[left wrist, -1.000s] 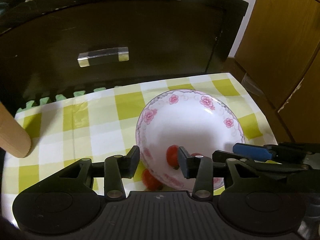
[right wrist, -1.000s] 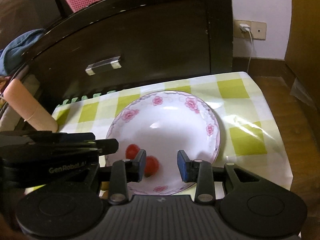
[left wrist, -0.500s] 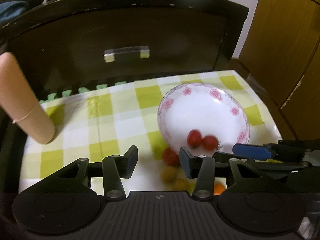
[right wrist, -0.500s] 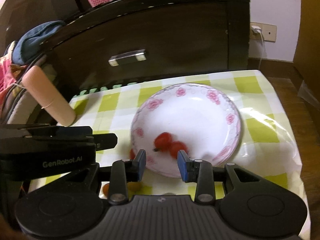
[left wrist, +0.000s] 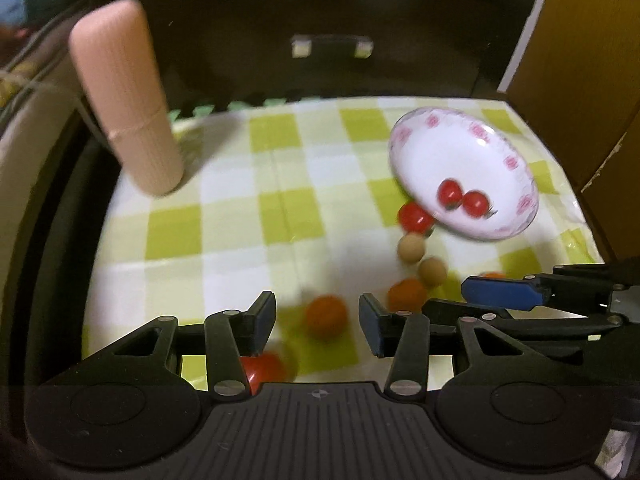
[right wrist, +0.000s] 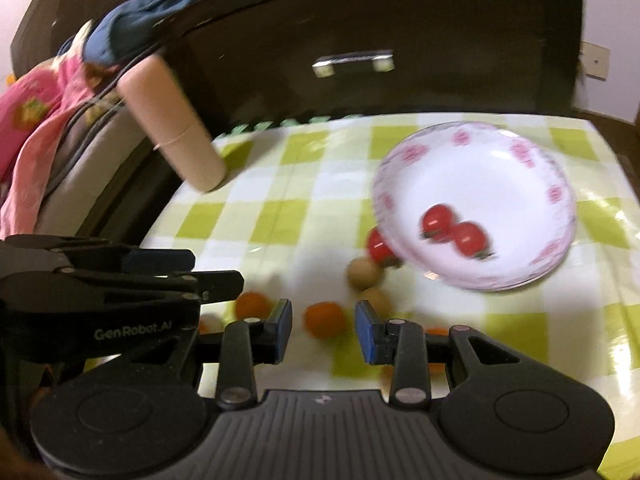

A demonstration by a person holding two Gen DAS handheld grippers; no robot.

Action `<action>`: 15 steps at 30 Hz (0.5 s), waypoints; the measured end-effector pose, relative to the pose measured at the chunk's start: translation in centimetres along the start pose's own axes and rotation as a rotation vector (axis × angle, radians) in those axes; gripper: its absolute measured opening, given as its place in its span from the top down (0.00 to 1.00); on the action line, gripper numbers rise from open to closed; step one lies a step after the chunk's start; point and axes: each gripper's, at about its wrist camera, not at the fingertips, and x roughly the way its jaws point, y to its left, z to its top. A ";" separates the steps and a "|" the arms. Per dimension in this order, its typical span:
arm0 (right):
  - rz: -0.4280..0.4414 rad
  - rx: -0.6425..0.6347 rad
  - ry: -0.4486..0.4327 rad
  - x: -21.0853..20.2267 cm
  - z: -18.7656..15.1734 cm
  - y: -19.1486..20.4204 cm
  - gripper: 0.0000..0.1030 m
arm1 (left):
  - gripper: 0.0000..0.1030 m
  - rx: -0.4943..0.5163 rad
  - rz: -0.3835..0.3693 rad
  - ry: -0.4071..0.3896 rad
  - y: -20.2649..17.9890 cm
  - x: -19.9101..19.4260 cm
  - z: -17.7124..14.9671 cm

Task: Organize fruits
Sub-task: 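Grasp the large red tomato with the left gripper while the right gripper grasps a tangerine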

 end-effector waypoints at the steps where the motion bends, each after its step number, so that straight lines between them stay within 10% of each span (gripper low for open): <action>1: 0.004 -0.006 0.006 0.1 -0.2 0.4 0.68 | 0.47 -0.002 0.004 0.006 0.2 0.0 -0.2; 15: 0.017 -0.008 0.037 0.8 -1.2 0.9 0.67 | 0.39 -0.116 0.081 0.057 2.1 1.4 -2.6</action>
